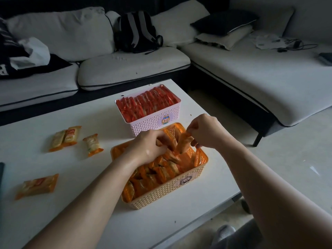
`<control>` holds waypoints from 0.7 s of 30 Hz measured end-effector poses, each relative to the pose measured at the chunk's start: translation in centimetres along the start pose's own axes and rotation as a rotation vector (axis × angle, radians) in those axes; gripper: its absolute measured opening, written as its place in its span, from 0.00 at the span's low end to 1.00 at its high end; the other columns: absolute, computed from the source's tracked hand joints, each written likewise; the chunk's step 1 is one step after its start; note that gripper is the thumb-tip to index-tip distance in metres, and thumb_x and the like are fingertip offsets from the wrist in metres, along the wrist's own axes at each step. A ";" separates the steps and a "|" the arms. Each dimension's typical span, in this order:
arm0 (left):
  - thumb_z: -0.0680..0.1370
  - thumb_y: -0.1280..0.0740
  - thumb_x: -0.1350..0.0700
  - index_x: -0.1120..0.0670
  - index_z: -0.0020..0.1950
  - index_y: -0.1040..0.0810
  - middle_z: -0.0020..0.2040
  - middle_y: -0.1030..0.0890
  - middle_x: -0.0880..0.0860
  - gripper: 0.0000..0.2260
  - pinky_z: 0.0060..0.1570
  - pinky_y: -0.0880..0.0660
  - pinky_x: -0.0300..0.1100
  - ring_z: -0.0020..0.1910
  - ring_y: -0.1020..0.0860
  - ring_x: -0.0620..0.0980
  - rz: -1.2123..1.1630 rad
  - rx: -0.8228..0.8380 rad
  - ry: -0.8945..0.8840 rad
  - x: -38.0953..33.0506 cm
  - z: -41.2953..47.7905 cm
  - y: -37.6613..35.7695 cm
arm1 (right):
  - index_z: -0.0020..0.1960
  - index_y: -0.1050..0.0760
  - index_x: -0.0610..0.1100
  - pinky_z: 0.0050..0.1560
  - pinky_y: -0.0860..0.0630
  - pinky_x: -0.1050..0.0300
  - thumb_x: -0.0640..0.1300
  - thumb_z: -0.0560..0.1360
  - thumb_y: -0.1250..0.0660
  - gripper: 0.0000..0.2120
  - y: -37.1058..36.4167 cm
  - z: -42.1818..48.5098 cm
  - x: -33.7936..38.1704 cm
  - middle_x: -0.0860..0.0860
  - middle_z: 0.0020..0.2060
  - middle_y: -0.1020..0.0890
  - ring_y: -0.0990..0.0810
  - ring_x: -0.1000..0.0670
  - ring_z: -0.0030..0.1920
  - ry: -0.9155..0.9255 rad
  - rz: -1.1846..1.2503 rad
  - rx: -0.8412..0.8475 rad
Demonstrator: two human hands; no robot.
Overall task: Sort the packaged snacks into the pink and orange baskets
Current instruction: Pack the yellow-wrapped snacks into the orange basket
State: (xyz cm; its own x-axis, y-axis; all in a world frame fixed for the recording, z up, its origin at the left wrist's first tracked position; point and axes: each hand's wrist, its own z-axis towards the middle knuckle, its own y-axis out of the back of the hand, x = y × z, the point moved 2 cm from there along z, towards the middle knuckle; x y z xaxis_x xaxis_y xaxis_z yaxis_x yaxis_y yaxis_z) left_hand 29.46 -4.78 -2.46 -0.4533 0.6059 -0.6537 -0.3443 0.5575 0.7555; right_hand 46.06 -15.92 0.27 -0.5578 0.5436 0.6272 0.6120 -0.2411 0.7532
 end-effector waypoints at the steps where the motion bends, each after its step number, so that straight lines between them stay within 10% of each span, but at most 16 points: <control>1: 0.77 0.27 0.55 0.43 0.50 0.16 0.48 0.17 0.37 0.06 0.50 0.24 0.35 0.49 0.22 0.35 -0.007 -0.023 -0.005 -0.2 0.0 0.0 | 0.53 0.17 0.38 0.41 0.14 0.53 0.37 0.81 0.35 0.08 0.0 0.0 0.1 0.46 0.37 0.14 0.13 0.52 0.32 -0.026 0.033 -0.012; 12: 0.80 0.33 0.42 0.41 0.66 0.23 0.51 0.17 0.45 0.15 0.48 0.23 0.44 0.49 0.20 0.47 0.062 -0.119 -0.026 -2.5 1.2 -1.8 | 0.48 0.17 0.34 0.45 0.14 0.47 0.37 0.79 0.36 0.09 -1.2 0.4 -0.2 0.41 0.37 0.13 0.12 0.44 0.36 -0.276 0.178 0.105; 21: 0.79 0.29 0.48 0.44 0.53 0.16 0.53 0.26 0.48 0.04 0.47 0.27 0.41 0.56 0.26 0.49 0.369 -0.146 -0.067 -2.2 1.5 -3.3 | 0.58 0.17 0.53 0.52 0.17 0.56 0.46 0.79 0.31 0.09 0.2 -0.4 -0.9 0.55 0.50 0.16 0.17 0.53 0.47 0.150 -0.380 0.263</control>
State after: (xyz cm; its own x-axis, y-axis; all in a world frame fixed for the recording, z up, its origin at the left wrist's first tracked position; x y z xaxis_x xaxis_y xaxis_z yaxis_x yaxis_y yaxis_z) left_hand 32.85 -7.10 -3.56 -0.5154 0.7886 -0.3354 -0.2843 0.2119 0.9350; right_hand 46.45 -16.82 -0.10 -0.8323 0.4268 0.3537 0.4593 0.1739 0.8711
